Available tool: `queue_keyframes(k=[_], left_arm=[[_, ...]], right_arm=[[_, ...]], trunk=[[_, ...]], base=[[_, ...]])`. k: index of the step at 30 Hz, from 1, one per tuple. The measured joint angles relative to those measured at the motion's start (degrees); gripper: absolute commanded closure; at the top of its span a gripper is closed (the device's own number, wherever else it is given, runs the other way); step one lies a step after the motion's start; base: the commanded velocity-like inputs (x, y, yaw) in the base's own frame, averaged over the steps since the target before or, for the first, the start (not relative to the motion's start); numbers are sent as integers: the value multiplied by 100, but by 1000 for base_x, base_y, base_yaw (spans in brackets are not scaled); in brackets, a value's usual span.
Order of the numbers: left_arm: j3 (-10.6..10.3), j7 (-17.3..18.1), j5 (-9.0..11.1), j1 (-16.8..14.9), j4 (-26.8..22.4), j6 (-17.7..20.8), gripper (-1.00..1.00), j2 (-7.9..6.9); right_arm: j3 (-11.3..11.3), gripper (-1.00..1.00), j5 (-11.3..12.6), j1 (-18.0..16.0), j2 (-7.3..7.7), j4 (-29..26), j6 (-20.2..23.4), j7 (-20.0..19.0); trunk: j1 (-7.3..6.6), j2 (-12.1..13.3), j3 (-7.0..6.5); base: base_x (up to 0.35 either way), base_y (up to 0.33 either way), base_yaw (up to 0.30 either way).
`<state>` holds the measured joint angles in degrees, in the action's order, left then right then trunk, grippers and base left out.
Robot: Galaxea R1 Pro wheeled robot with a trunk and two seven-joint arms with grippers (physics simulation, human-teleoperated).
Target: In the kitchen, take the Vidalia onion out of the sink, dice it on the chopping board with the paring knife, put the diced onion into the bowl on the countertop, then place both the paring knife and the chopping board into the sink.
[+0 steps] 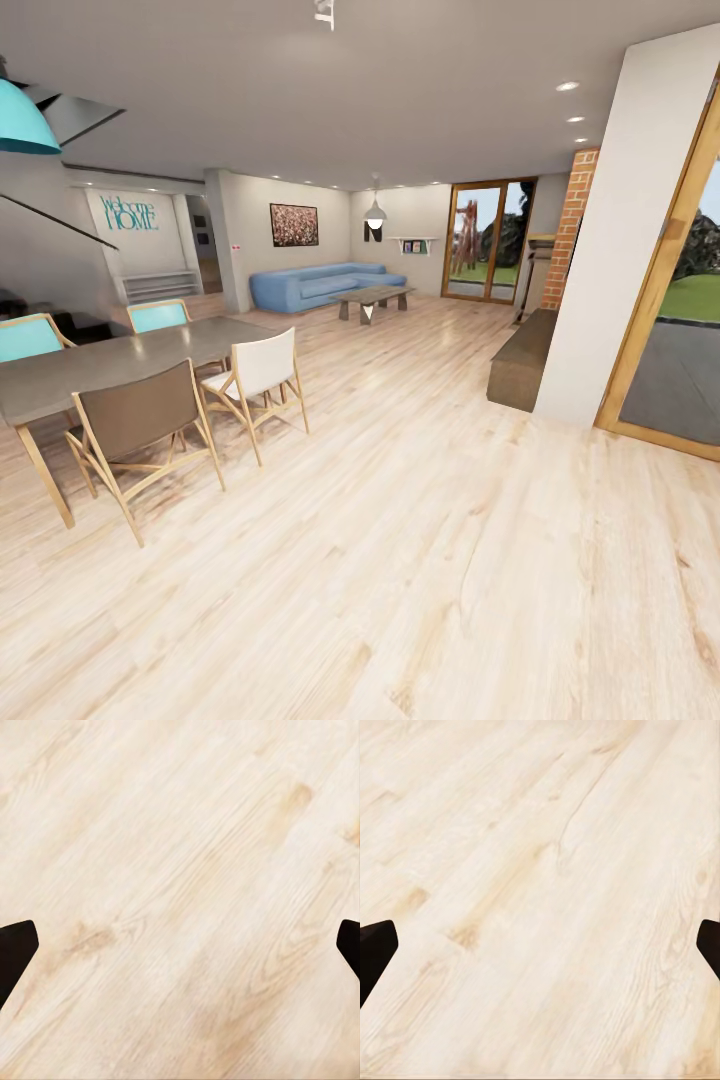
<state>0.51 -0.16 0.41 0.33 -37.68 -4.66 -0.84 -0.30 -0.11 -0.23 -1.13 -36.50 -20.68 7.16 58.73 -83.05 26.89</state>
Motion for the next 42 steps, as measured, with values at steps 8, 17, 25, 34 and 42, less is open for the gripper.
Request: queue_keyframes(k=[8,17,25,34,42], left_arm=[[-1,0,-1,0,101,-24,-100,-12],[-1,1,-1,-2,127,-25,-100,-33],[2,0,-1,-1,141,-24,-100,-42],[7,0,-1,-2,158,-22,-100,-56],[7,1,-1,-2,205,-24,-100,-53]], right_arm=[[24,-100,-6,0,6,84,-34,15],[15,-100,-5,0,-10,88,-35,20],[22,-100,-5,0,-16,88,-35,28],[14,-100,-5,-1,-13,89,-36,30],[20,-100,-5,-1,-4,96,-37,31]], trunk=[[0,0,0],[0,0,0],[0,0,0],[0,0,-11],[0,0,-36]], base=[[0,0,0],[0,0,0],[0,0,0],[0,0,-127],[0,0,-226]])
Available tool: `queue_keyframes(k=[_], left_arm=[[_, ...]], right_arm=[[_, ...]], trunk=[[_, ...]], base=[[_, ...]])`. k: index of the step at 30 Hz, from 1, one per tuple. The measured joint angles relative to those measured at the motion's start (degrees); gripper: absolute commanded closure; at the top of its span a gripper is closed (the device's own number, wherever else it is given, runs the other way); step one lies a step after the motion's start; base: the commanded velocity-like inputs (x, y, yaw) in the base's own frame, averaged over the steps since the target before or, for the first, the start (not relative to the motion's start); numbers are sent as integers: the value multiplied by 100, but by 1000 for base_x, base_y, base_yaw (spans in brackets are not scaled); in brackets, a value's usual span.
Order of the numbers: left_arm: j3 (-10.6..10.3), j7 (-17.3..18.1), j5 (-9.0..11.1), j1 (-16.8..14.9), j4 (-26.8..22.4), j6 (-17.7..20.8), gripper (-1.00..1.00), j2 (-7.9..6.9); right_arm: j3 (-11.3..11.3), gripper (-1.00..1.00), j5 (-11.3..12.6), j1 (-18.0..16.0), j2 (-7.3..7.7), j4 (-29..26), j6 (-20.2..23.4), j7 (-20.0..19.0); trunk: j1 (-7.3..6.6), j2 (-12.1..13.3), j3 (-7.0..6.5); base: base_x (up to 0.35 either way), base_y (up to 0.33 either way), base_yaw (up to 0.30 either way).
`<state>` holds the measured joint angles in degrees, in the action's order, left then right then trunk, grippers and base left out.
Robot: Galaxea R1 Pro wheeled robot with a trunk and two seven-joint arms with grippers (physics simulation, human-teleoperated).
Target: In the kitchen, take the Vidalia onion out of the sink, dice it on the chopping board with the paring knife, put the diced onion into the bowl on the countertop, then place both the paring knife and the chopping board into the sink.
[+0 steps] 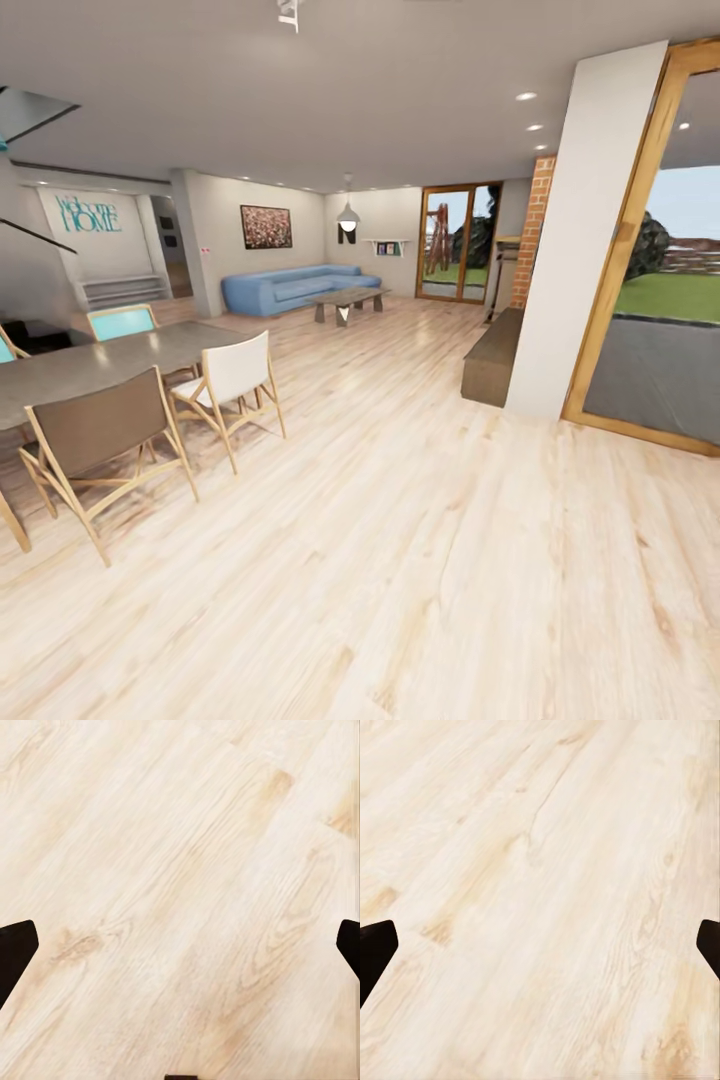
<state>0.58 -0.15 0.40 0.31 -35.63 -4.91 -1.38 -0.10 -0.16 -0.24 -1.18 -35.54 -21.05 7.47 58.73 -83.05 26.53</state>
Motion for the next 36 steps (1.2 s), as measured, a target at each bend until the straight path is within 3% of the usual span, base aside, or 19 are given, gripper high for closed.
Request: queue_keyframes(k=[24,30,36], left_arm=[[-6,2,-8,1,120,-30,-100,6],[-9,0,-8,2,253,-485,-100,9],[-7,-1,-15,2,370,-663,-100,12]], right_arm=[[-6,-100,0,0,-4,1,0,-1],[-11,-100,-2,0,-4,55,-1,-2],[-13,-100,-1,0,-4,71,-2,-2]], trunk=[[0,0,-79],[0,0,-99],[0,0,-118]], base=[[0,0,-229],[0,0,-201],[0,0,-177]])
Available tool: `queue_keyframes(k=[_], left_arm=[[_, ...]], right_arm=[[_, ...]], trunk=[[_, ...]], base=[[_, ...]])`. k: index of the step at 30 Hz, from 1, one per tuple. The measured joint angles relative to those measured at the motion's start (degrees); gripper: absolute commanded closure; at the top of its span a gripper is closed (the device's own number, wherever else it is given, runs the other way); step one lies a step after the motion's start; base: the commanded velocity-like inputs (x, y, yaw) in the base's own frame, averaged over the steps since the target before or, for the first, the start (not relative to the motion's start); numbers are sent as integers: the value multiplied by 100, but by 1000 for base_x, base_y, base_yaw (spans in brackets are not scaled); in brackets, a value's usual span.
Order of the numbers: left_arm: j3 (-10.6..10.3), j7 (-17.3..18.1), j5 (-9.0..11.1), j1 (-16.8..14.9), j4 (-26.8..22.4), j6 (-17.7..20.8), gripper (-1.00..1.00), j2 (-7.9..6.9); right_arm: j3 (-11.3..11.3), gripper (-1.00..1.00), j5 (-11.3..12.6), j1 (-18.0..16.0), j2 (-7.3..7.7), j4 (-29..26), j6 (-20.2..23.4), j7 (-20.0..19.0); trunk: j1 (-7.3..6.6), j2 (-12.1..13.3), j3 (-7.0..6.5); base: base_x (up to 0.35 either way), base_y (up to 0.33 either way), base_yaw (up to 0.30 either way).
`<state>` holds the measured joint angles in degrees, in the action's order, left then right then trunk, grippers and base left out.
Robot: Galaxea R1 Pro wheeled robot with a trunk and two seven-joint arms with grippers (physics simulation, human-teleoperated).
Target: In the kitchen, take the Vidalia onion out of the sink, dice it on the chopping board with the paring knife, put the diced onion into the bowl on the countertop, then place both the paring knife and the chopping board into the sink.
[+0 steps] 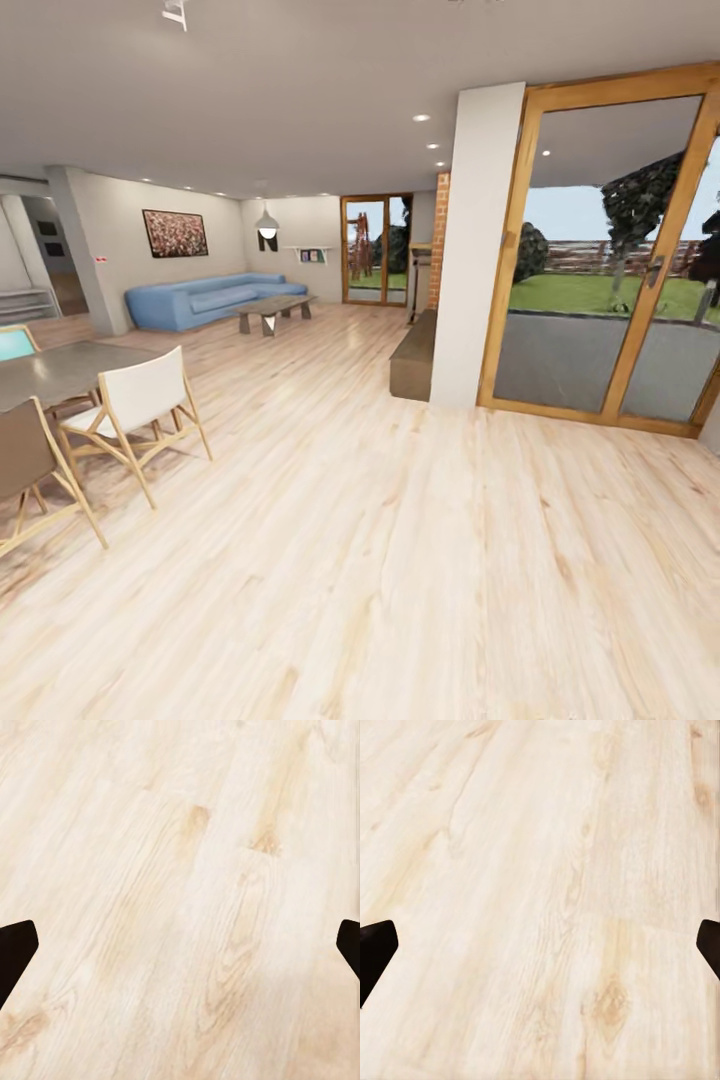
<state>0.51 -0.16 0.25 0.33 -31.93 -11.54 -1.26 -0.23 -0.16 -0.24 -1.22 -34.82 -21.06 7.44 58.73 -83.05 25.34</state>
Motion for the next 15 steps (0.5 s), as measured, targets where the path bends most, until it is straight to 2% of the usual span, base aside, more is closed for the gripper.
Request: queue_keyframes(k=[15], left_arm=[[7,-3,7,-1,18,-25,-100,-6]], right_arm=[[-1,-100,1,0,0,35,2,-1]], trunk=[[0,0,-48]], base=[[0,0,-156]])
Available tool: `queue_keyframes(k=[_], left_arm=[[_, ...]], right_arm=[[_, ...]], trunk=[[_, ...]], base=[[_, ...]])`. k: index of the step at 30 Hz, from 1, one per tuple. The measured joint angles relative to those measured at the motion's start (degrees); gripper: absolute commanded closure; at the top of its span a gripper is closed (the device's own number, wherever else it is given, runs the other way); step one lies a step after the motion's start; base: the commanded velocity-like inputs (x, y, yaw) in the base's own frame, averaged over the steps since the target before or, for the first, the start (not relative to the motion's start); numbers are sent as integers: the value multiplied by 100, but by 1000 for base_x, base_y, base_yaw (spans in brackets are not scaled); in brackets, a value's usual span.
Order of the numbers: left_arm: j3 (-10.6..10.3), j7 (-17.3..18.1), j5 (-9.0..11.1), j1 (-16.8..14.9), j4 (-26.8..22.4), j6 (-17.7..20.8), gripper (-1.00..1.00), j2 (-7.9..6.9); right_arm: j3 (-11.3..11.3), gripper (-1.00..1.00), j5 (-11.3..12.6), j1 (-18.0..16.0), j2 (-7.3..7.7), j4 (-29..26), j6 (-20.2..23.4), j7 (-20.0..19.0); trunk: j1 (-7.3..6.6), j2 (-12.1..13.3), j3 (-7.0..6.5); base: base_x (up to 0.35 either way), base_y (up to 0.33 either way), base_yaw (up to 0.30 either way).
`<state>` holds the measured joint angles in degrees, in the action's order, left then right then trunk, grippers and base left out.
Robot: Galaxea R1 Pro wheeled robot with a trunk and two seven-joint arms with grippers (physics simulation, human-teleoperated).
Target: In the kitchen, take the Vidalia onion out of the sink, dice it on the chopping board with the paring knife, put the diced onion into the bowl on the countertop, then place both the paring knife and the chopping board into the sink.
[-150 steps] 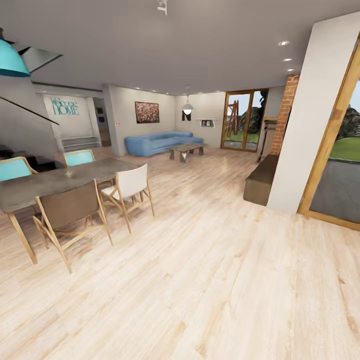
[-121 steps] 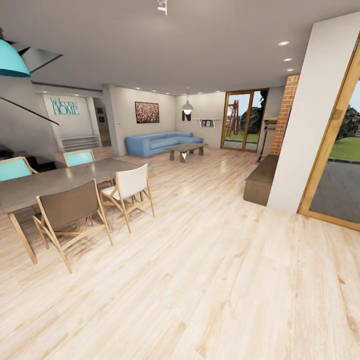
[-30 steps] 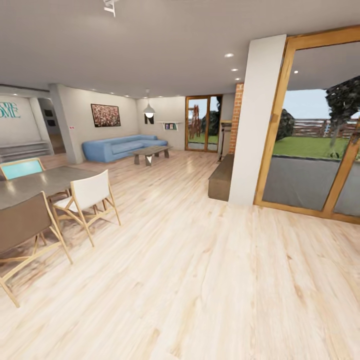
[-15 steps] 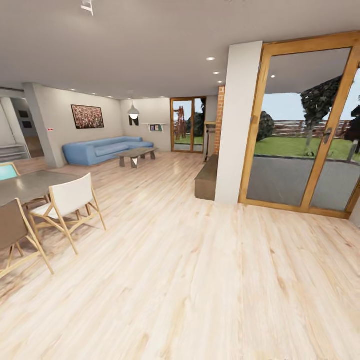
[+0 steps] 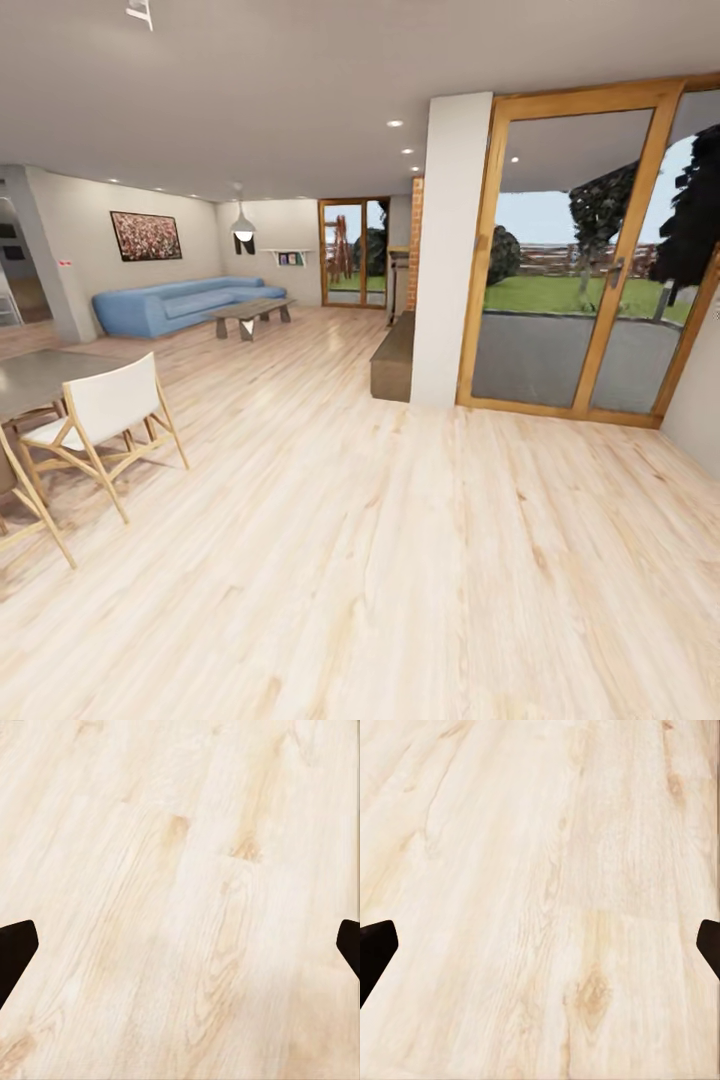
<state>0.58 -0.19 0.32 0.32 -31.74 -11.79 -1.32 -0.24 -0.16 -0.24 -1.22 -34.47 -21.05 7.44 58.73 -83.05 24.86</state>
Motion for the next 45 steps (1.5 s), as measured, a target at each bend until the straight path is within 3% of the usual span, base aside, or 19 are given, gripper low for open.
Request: queue_keyframes(k=[14,16,20,21,24,27,30,33,35,37,39,42,45], left_arm=[[10,-44,14,-2,184,31,-100,35],[16,-132,20,-3,203,43,-100,24],[21,-730,44,-8,431,251,-100,7],[25,-954,109,-47,511,761,-100,-12],[31,-1028,167,-153,370,1307,-100,-35],[39,-1061,227,-305,-153,2229,-100,-84],[41,-1055,275,-343,-305,2519,-100,-65],[29,-1052,280,-352,-266,2571,-100,75],[21,-1051,276,-354,-91,2473,-100,130],[12,-1047,269,-355,272,2107,-100,150],[15,-1032,269,-354,827,1178,-100,163],[10,-1052,267,-354,1252,-57,-100,191],[5,-1058,263,-354,1379,-444,-100,206]], right_arm=[[-5,-100,0,0,0,0,0,-7],[-6,-100,0,1,0,0,0,-5],[-7,-100,0,1,-5,0,0,-5],[-7,-100,0,0,-6,1,-1,-2],[-5,-100,0,2,-6,2,-1,-3],[-4,-100,0,0,-8,1,-2,-3],[-7,-100,0,0,-11,1,-1,-3],[-12,-100,0,0,-17,1,-3,-6],[-14,-100,0,0,-21,1,-6,-8],[-18,-100,0,0,-27,1,-8,-10],[-21,-100,-7,1,-32,1,-10,-8],[-23,-100,-12,2,-35,2,-11,-5],[-18,-100,-14,1,-35,1,-11,-3]], trunk=[[0,0,-26],[0,0,-26],[0,0,-27],[0,0,-28],[0,1,-28],[0,1,-29],[0,1,-28],[0,1,-28],[0,1,-28],[0,1,-28],[0,0,-31],[0,0,-38],[0,0,-47]], base=[[31,0,-152],[2,0,-125],[0,0,-114],[0,0,-108],[0,0,-98],[0,0,-80],[0,0,-78],[0,0,-89],[0,0,-99],[0,0,-104],[0,0,-109],[0,0,-115],[0,0,-130]])
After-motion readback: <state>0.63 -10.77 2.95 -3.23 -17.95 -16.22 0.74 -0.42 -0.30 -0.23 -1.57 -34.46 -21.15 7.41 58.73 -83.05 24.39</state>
